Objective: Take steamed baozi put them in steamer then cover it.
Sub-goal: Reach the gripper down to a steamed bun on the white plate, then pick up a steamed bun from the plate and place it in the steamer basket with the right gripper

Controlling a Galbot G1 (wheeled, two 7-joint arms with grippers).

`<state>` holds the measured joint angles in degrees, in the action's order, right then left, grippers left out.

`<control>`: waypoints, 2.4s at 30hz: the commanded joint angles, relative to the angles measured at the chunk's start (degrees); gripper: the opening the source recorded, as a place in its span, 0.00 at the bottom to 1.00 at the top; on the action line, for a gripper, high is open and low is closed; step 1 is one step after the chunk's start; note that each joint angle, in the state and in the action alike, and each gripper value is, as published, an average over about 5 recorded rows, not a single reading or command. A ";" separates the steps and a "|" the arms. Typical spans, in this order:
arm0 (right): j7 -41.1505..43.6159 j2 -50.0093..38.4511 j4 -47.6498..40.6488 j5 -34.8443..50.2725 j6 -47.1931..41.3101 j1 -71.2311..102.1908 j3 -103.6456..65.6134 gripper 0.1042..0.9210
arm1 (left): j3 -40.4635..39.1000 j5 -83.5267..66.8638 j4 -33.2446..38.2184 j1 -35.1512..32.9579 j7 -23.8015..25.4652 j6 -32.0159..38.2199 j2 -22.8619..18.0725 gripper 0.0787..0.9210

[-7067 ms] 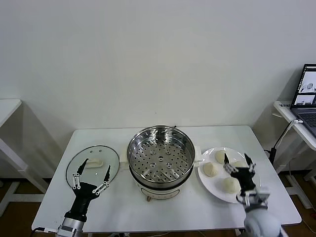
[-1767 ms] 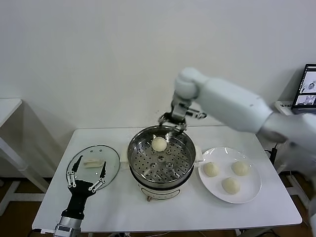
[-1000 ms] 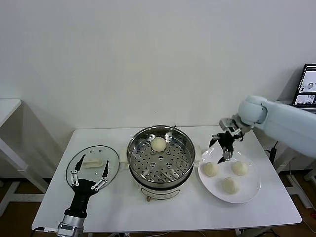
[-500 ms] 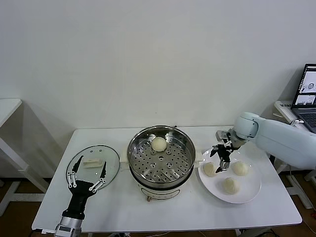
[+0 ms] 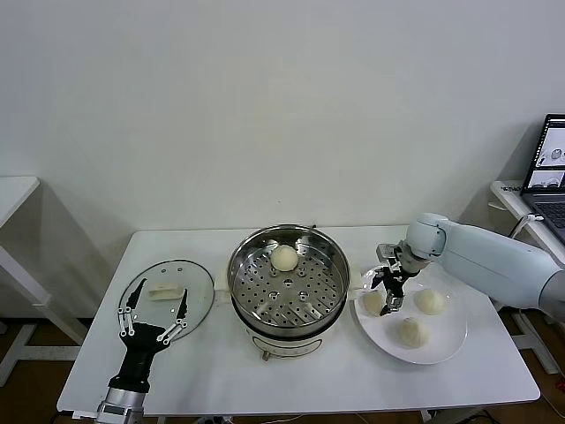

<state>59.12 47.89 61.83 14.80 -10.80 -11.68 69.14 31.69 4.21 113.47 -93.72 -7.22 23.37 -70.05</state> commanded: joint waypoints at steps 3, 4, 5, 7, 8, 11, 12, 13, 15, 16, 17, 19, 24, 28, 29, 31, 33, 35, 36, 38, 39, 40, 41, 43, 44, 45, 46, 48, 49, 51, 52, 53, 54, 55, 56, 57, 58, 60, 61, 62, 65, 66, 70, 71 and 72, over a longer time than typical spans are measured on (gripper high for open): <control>-0.90 0.60 -0.89 -1.26 0.26 1.09 -1.01 0.74 | 0.12 -0.01 -0.12 0.03 0.01 0.11 -0.02 0.88; -0.84 0.49 -0.66 -1.36 0.34 0.93 -1.03 0.71 | 0.14 -0.02 -0.12 0.04 0.01 0.12 -0.02 0.88; -0.77 0.35 -0.38 -1.46 0.43 0.70 -1.04 0.69 | 0.16 -0.02 -0.11 0.05 0.00 0.12 -0.02 0.88; -0.41 -0.17 0.50 -1.48 0.57 -0.29 -0.97 0.67 | 0.21 -0.04 -0.05 0.06 0.00 0.11 -0.02 0.88; 0.03 -0.58 1.10 -1.60 0.70 -1.12 -0.96 0.66 | 0.22 -0.05 -0.02 0.07 0.00 0.10 -0.02 0.88; 2.85 -2.20 3.09 -2.58 1.62 -4.62 -1.72 0.65 | 0.25 -0.10 0.09 0.10 -0.02 0.08 0.01 0.88; 4.17 -2.69 3.63 -3.04 2.08 -5.92 -2.19 0.65 | 0.25 -0.11 0.11 0.10 -0.02 0.07 0.02 0.88; 5.71 -3.14 4.20 -3.32 2.61 -7.67 -2.51 0.65 | 0.25 -0.11 0.13 0.10 -0.02 0.06 0.04 0.88; 8.75 -3.71 5.38 -3.26 3.62 -12.00 -2.30 0.65 | 0.21 -0.11 0.15 0.12 -0.02 0.02 0.09 0.88; 10.28 -3.73 5.99 -2.61 4.02 -14.76 -1.50 0.64 | 0.17 -0.10 0.18 0.14 -0.02 -0.02 0.10 0.88; 11.71 -3.58 6.63 -1.86 4.37 -18.00 -0.32 0.64 | 0.11 -0.10 0.23 0.17 -0.02 -0.07 0.11 0.88; 13.79 -2.74 7.71 0.04 4.75 -23.80 2.36 0.63 | -0.02 -0.10 0.38 0.23 -0.01 -0.21 0.11 0.88; 15.27 2.36 11.39 7.37 4.07 -34.66 8.92 0.62 | -0.54 -0.01 0.76 0.45 0.01 -0.50 0.03 0.88; 14.32 7.72 14.48 12.72 2.08 -38.42 11.58 0.62 | -0.91 0.07 0.89 0.55 0.01 -0.53 -0.06 0.88; 13.94 9.07 15.10 13.96 1.49 -38.92 12.08 0.62 | -0.95 0.08 0.92 0.57 0.00 -0.52 -0.06 0.88; 12.90 11.84 16.03 16.41 0.16 -39.35 13.05 0.62 | -0.98 0.07 0.89 0.62 0.00 -0.48 -0.04 0.88; 11.14 14.68 16.70 18.96 -1.43 -39.13 14.18 0.62 | -0.99 0.07 0.76 0.74 -0.01 -0.43 -0.02 0.88; 8.80 17.37 17.00 21.30 -2.97 -38.15 15.17 0.62 | -1.06 0.06 0.56 0.92 -0.03 -0.40 -0.02 0.88; 7.50 18.65 17.05 22.25 -3.68 -37.45 15.54 0.62 | -1.12 0.05 0.48 1.01 -0.05 -0.40 -0.03 0.88; 4.87 21.03 16.98 23.47 -5.02 -35.81 16.10 0.62 | -1.27 0.05 0.39 1.19 -0.09 -0.42 -0.08 0.88; 3.68 22.11 16.87 23.71 -5.63 -34.97 16.32 0.62 | -1.34 0.04 0.37 1.28 -0.11 -0.43 -0.11 0.88; 2.50 23.20 16.72 23.83 -6.24 -34.12 16.54 0.62 | -1.39 0.04 0.36 1.35 -0.12 -0.44 -0.16 0.88; 1.31 24.22 16.55 23.86 -6.75 -33.36 16.78 0.62 | -1.43 0.04 0.34 1.41 -0.14 -0.44 -0.21 0.88; -0.94 26.21 15.99 23.79 -7.65 -32.02 17.28 0.61 | -1.46 0.02 0.27 1.51 -0.15 -0.41 -0.25 0.88; -2.05 27.10 15.66 23.77 -8.01 -31.47 17.53 0.61 | -1.45 0.02 0.21 1.54 -0.17 -0.39 -0.26 0.88; -3.01 27.92 15.23 23.76 -8.29 -30.95 17.75 0.61 | -1.42 0.01 0.15 1.57 -0.17 -0.36 -0.24 0.88; -3.88 28.74 14.76 23.75 -8.61 -30.43 17.95 0.61 | -1.39 -0.01 0.10 1.59 -0.18 -0.33 -0.22 0.88; -5.08 30.07 13.83 23.64 -9.05 -29.44 18.23 0.61 | -1.32 -0.05 0.03 1.63 -0.20 -0.27 -0.19 0.88; -5.56 30.69 13.35 23.57 -9.25 -28.89 18.37 0.61 | -1.28 -0.08 0.02 1.65 -0.21 -0.24 -0.18 0.88; -6.22 31.59 12.66 23.40 -9.60 -27.85 18.56 0.61 | -1.23 -0.12 0.00 1.68 -0.24 -0.19 -0.19 0.88; -6.55 31.97 12.38 23.35 -9.78 -27.29 18.61 0.60 | -1.21 -0.14 -0.02 1.69 -0.25 -0.16 -0.19 0.88; -6.92 32.24 12.21 23.28 -9.97 -26.77 18.63 0.60 | -1.20 -0.15 -0.03 1.70 -0.26 -0.14 -0.20 0.88; -7.24 32.45 12.06 23.22 -10.13 -26.30 18.62 0.60 | -1.19 -0.16 -0.05 1.71 -0.28 -0.12 -0.20 0.88; -7.56 32.65 11.89 23.16 -10.28 -25.83 18.60 0.60 | -1.17 -0.17 -0.06 1.70 -0.29 -0.11 -0.20 0.88; -7.81 32.81 11.72 23.05 -10.40 -25.45 18.58 0.60 | -1.16 -0.18 -0.06 1.69 -0.30 -0.10 -0.18 0.88; -8.00 32.95 11.54 22.94 -10.48 -25.09 18.56 0.60 | -1.13 -0.19 -0.06 1.69 -0.32 -0.10 -0.16 0.88; -8.11 33.07 11.37 22.87 -10.55 -24.80 18.53 0.59 | -1.10 -0.20 -0.08 1.70 -0.34 -0.09 -0.14 0.88; -8.16 33.25 11.13 22.64 -10.63 -24.38 18.47 0.59 | -1.02 -0.23 -0.14 1.75 -0.39 -0.07 -0.11 0.88; -8.07 33.32 11.04 22.52 -10.65 -24.24 18.46 0.59 | -1.00 -0.25 -0.18 1.78 -0.41 -0.05 -0.12 0.88; -7.97 33.35 11.00 22.41 -10.67 -24.15 18.46 0.59 | -1.00 -0.27 -0.24 1.81 -0.41 -0.03 -0.12 0.88; -7.56 33.37 10.95 22.00 -10.70 -24.00 18.52 0.58 | -1.07 -0.27 -0.44 1.88 -0.42 0.02 -0.13 0.88; -7.51 33.35 10.93 21.89 -10.72 -23.95 18.53 0.58 | -1.11 -0.28 -0.50 1.90 -0.42 0.03 -0.14 0.88; -7.14 33.27 10.81 21.31 -10.72 -23.60 18.50 0.58 | -1.25 -0.27 -0.58 1.97 -0.42 0.07 -0.18 0.88; -7.08 33.26 10.80 21.16 -10.70 -23.48 18.44 0.59 | -1.27 -0.27 -0.58 1.98 -0.42 0.07 -0.18 0.88; -7.08 33.25 10.81 21.06 -10.69 -23.37 18.33 0.61 | -1.28 -0.27 -0.59 1.98 -0.42 0.08 -0.18 0.88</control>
<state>52.80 79.67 72.97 36.17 -20.98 -36.14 87.27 30.44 3.95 112.91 -91.76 -7.63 23.42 -70.25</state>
